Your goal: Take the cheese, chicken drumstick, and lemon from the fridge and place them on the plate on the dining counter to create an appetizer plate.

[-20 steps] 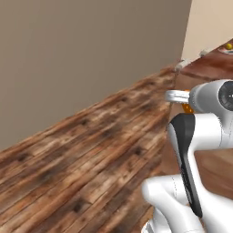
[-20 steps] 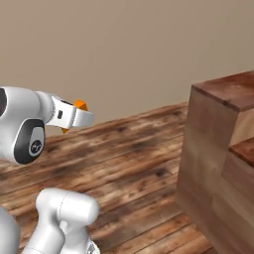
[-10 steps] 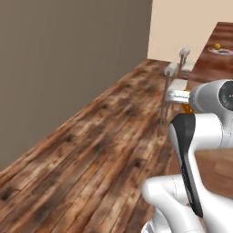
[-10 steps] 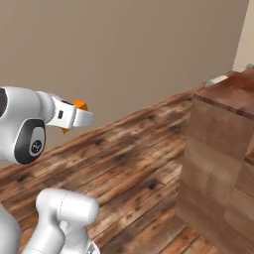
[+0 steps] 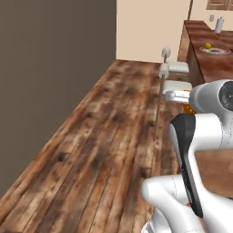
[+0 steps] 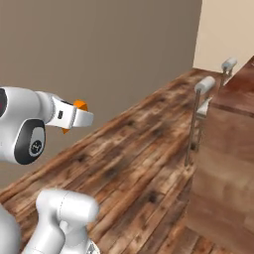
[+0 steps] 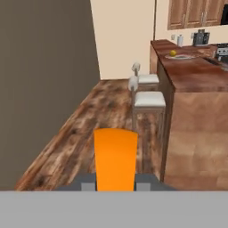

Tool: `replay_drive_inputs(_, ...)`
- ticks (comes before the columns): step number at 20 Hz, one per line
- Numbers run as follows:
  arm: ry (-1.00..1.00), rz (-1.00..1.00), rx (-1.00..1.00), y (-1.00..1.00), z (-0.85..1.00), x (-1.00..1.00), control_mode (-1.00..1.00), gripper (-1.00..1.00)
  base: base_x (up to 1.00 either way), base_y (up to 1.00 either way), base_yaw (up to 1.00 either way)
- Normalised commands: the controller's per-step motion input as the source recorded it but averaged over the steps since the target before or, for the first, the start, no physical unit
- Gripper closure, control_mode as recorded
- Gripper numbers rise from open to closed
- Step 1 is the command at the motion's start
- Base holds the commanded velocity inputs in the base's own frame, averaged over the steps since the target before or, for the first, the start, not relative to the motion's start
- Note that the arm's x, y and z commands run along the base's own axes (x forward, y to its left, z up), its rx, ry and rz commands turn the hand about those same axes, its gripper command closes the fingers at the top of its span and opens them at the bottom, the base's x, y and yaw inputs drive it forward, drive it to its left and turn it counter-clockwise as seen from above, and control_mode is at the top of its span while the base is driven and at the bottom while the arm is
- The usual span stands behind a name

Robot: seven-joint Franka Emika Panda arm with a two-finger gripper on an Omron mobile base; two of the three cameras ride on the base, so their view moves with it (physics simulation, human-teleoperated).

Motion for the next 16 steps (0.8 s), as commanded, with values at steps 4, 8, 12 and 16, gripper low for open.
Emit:
replay_drive_inputs(4,0.00,0.00,0.00,0.00,0.00,0.00,1.00,1.00,1.00,0.97,-0.42)
replay_drive_inputs(8,0.00,0.00,0.00,0.00,0.00,0.00,1.00,1.00,1.00,0.88,-0.41)
replay_drive_inputs(12,0.00,0.00,0.00,0.00,0.00,0.00,1.00,1.00,1.00,0.76,-0.38)
replay_drive_inputs(16,0.00,0.00,0.00,0.00,0.00,0.00,1.00,1.00,1.00,0.75,-0.38)
